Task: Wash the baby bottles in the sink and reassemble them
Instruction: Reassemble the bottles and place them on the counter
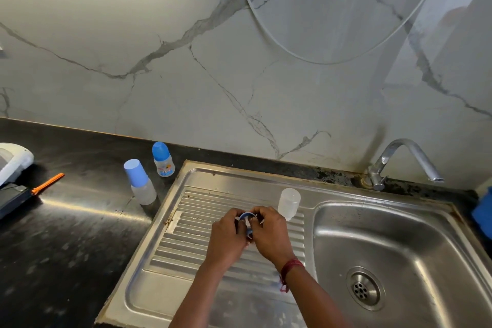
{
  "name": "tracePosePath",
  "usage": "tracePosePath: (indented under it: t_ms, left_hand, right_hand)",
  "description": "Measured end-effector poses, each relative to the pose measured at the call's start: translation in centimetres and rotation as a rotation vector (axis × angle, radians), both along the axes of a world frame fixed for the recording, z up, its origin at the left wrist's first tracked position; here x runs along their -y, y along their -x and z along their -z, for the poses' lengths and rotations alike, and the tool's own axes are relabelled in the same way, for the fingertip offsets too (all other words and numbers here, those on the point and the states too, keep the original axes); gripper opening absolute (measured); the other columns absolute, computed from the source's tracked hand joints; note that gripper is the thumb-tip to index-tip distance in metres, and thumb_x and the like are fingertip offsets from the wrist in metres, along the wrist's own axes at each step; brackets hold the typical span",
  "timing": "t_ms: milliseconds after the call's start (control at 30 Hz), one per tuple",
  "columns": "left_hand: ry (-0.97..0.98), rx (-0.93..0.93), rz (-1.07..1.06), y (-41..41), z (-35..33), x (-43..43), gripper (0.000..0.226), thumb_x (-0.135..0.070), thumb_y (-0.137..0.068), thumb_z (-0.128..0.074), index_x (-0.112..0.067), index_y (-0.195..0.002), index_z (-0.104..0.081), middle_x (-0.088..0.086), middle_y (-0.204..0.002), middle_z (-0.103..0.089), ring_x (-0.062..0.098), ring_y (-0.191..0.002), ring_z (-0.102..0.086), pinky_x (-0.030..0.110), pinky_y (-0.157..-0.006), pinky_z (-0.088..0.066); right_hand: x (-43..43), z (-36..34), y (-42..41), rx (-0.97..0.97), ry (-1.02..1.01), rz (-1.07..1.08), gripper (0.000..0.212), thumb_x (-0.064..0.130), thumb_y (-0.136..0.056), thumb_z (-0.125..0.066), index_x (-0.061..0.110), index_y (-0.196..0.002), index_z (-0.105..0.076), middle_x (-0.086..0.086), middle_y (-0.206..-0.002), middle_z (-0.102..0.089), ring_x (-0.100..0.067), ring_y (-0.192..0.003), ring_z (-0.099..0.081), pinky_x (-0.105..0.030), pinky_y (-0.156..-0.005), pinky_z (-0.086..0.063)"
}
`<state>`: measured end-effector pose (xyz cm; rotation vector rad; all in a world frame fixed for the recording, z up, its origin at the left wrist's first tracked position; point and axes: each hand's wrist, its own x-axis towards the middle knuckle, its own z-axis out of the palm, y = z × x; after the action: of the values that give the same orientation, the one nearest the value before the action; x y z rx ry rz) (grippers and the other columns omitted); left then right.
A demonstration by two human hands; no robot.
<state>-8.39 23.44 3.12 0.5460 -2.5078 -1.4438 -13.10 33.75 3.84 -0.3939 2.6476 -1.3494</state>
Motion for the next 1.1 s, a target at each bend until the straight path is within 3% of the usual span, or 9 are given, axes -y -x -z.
tracePosePath:
  t_ms: [100,167,267,433,500,600,800,1000,1100]
  left_hand:
    - [0.124,-0.01,-0.022,0.0,0.5,-0.1,0.01,-0.016,-0.099,-0.055,-0.019,-0.106,-0.062,0.0,-0.085,-0.072,0.007,-0.066,-0.065,0.021,-0.06,-0.054]
    - [0.177,-0.022,-0.025,0.0,0.9,-0.5,0.009,-0.016,-0.098,-0.058,-0.018,-0.106,-0.06,0.003,-0.088,-0.074,0.017,-0.072,-0.069,0.031,-0.065,-0.057]
    - [0.234,-0.034,0.009,0.1,1.0,-1.1,0.013,-0.014,-0.094,-0.064,-0.016,-0.107,-0.059,0.003,-0.088,-0.074,0.019,-0.075,-0.07,0.027,-0.063,-0.055]
    - [0.184,0.018,0.092,0.2,0.7,-0.9,0.015,-0.016,-0.094,-0.064,-0.017,-0.108,-0.058,0.001,-0.091,-0.072,0.016,-0.077,-0.07,0.02,-0.063,-0.053]
    - [0.128,0.036,0.111,0.2,0.5,-0.5,0.013,-0.015,-0.095,-0.063,-0.019,-0.106,-0.058,-0.002,-0.087,-0.07,0.004,-0.067,-0.066,0.016,-0.057,-0.052]
    - [0.031,0.05,0.118,0.0,0.2,0.2,0.01,-0.016,-0.095,-0.062,-0.021,-0.102,-0.056,-0.004,-0.078,-0.068,-0.001,-0.06,-0.066,0.014,-0.052,-0.048]
    - [0.042,-0.025,0.048,-0.1,0.1,0.3,0.011,-0.021,-0.091,-0.069,-0.02,-0.093,-0.059,-0.011,-0.075,-0.065,-0.003,-0.062,-0.063,0.012,-0.052,-0.045]
    - [0.04,-0.084,-0.012,-0.1,0.7,0.1,0.013,-0.017,-0.09,-0.071,-0.02,-0.091,-0.058,-0.01,-0.076,-0.066,0.0,-0.064,-0.063,0.012,-0.054,-0.046]
    - [-0.137,-0.03,-0.054,0.1,0.7,-0.1,0.021,-0.013,-0.087,-0.073,-0.021,-0.095,-0.056,-0.006,-0.086,-0.068,0.009,-0.078,-0.067,0.017,-0.065,-0.053]
  right_hand:
    - [-0.5,-0.2,-0.1,0.109,0.081,-0.02,0.022,0.002,-0.088,-0.061,0.023,-0.093,-0.068,0.0,-0.093,-0.065,-0.02,-0.083,-0.067,-0.036,-0.074,-0.06]
    - [-1.0,-0.5,-0.1,0.172,0.117,-0.014,0.023,-0.001,-0.086,-0.063,0.02,-0.094,-0.067,-0.002,-0.089,-0.067,-0.018,-0.079,-0.068,-0.026,-0.064,-0.06]
    - [-1.3,-0.4,-0.1,0.249,0.196,0.055,0.02,-0.006,-0.084,-0.064,0.011,-0.094,-0.067,-0.004,-0.084,-0.067,-0.014,-0.072,-0.067,-0.017,-0.054,-0.053]
    - [-1.0,0.3,-0.4,0.165,0.183,0.121,0.017,-0.004,-0.083,-0.067,0.013,-0.087,-0.067,0.0,-0.076,-0.066,-0.012,-0.069,-0.065,-0.029,-0.064,-0.061]
    - [-0.9,0.6,-0.6,0.139,0.203,0.127,0.019,-0.003,-0.083,-0.067,0.015,-0.086,-0.067,0.0,-0.077,-0.067,-0.016,-0.073,-0.067,-0.036,-0.066,-0.061]
    - [-0.8,1.0,-0.7,0.132,0.229,0.124,0.026,-0.003,-0.083,-0.067,0.023,-0.083,-0.066,0.0,-0.083,-0.067,-0.021,-0.079,-0.068,-0.04,-0.068,-0.061]
    - [-0.4,0.7,-1.0,0.063,0.214,0.107,0.029,0.01,-0.088,-0.069,0.037,-0.08,-0.061,0.007,-0.086,-0.067,-0.017,-0.081,-0.069,-0.036,-0.072,-0.061]
    - [-0.7,0.6,-1.3,0.03,0.237,0.111,0.015,0.013,-0.088,-0.071,0.021,-0.101,-0.073,0.009,-0.095,-0.066,-0.012,-0.086,-0.068,-0.026,-0.076,-0.06]
    - [-1.0,0.3,-1.3,0.031,0.241,0.139,0.02,0.014,-0.088,-0.071,0.02,-0.108,-0.072,0.014,-0.097,-0.06,-0.006,-0.087,-0.064,-0.02,-0.081,-0.056]
